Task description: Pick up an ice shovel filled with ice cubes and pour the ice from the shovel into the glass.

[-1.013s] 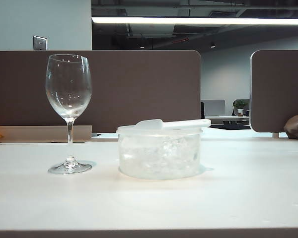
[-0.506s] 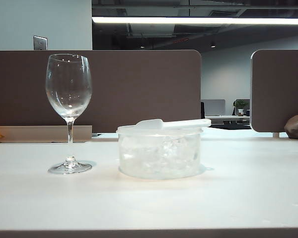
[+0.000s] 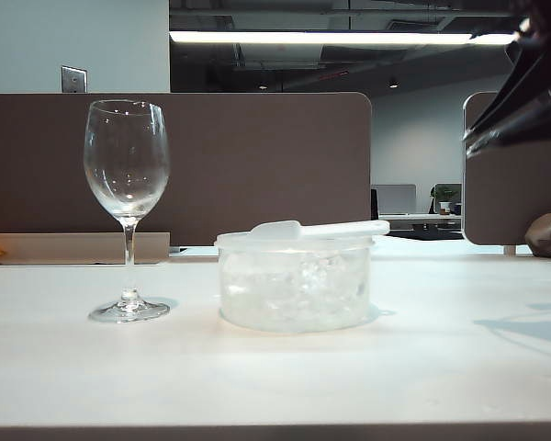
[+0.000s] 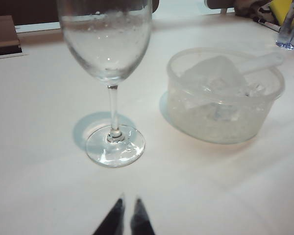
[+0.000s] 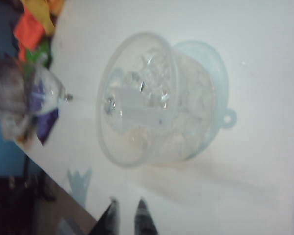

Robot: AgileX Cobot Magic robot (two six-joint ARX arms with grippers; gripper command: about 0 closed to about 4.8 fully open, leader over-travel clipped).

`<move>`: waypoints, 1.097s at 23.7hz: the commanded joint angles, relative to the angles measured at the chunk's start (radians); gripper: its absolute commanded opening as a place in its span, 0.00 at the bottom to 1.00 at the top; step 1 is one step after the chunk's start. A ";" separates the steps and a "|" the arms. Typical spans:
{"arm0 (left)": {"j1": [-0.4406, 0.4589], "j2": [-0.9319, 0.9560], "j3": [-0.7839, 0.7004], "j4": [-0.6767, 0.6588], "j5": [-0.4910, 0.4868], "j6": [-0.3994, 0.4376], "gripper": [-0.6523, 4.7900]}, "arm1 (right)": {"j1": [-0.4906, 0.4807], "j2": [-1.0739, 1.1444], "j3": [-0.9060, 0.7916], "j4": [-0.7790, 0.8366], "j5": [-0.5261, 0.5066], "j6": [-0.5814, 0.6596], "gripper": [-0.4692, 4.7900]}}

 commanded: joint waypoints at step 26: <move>0.000 0.001 0.000 -0.002 0.004 0.002 0.17 | 0.500 0.160 -0.459 1.249 0.972 0.888 0.21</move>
